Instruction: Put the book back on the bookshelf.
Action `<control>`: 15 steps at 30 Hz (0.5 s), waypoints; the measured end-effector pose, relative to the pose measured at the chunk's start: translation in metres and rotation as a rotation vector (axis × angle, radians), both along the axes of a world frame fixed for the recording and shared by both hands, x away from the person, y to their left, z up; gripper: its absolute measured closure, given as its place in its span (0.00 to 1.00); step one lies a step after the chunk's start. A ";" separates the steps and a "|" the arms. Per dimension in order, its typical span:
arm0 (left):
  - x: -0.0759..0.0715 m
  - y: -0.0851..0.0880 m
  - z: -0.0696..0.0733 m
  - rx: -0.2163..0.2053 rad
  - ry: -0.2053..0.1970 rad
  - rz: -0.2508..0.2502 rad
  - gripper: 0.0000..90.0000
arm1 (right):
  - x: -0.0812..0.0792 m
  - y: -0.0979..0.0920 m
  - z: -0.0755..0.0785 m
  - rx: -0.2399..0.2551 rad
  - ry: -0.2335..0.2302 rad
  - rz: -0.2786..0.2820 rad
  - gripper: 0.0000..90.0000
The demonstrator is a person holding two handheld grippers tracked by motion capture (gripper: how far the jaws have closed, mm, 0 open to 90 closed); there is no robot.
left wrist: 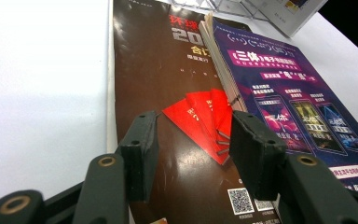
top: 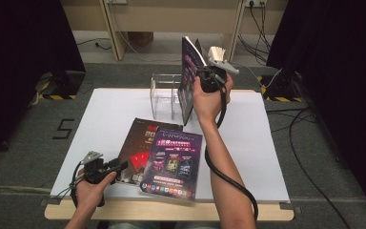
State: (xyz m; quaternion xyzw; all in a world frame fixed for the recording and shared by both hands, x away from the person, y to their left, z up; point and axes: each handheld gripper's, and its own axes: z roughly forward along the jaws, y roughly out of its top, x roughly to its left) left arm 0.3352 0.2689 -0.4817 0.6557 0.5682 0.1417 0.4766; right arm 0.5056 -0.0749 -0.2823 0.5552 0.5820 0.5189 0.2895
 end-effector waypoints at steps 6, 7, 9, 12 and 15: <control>0.000 0.000 0.000 -0.001 0.000 0.002 0.57 | 0.003 0.001 0.000 -0.001 0.000 -0.002 0.94; 0.000 0.000 0.000 -0.001 0.000 0.002 0.57 | 0.004 0.001 0.000 -0.002 -0.001 -0.002 0.94; 0.000 0.000 0.000 -0.002 0.000 0.002 0.57 | 0.004 0.001 0.000 -0.002 -0.004 -0.003 0.94; 0.000 0.000 0.000 -0.002 0.000 0.001 0.57 | 0.005 0.002 0.001 -0.003 -0.004 -0.004 0.94; 0.000 0.000 0.000 -0.002 0.000 0.001 0.57 | 0.007 0.002 0.001 -0.002 -0.003 -0.005 0.94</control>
